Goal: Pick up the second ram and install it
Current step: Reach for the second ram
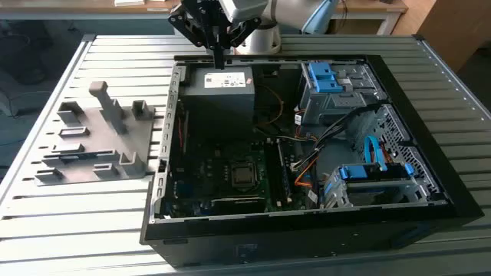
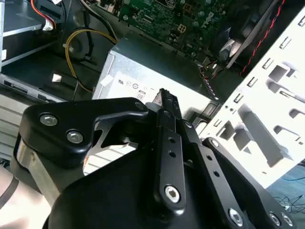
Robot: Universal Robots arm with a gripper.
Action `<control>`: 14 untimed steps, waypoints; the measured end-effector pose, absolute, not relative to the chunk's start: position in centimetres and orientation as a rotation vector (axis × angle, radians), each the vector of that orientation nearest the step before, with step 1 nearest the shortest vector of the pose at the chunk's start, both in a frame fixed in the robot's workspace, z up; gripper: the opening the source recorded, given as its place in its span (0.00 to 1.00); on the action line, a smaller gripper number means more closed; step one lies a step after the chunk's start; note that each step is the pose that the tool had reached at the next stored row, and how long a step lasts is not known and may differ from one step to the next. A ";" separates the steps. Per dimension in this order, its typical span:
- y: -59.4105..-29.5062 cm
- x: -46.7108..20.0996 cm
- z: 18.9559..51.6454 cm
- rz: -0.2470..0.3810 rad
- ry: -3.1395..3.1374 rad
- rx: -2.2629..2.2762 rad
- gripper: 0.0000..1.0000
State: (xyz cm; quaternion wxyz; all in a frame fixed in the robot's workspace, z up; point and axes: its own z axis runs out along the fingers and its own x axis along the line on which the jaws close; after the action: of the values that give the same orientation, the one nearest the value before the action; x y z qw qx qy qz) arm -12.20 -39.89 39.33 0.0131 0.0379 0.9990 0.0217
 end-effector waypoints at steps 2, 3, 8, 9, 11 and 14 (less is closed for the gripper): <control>-39.9 -12.2 39.3 0.068 3.112 0.118 0.10; -39.9 -12.2 39.3 0.068 3.112 0.118 0.10; -39.9 -12.5 39.3 0.068 3.112 0.118 0.10; -39.9 -12.7 39.3 0.068 3.112 0.118 0.10; -39.9 -13.3 39.3 0.068 3.112 0.118 0.10; -39.9 -14.6 39.3 0.068 3.110 0.117 0.10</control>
State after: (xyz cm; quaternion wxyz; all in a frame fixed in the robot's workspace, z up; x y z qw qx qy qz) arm -14.64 -39.89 39.34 0.0145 0.0377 0.9989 0.0217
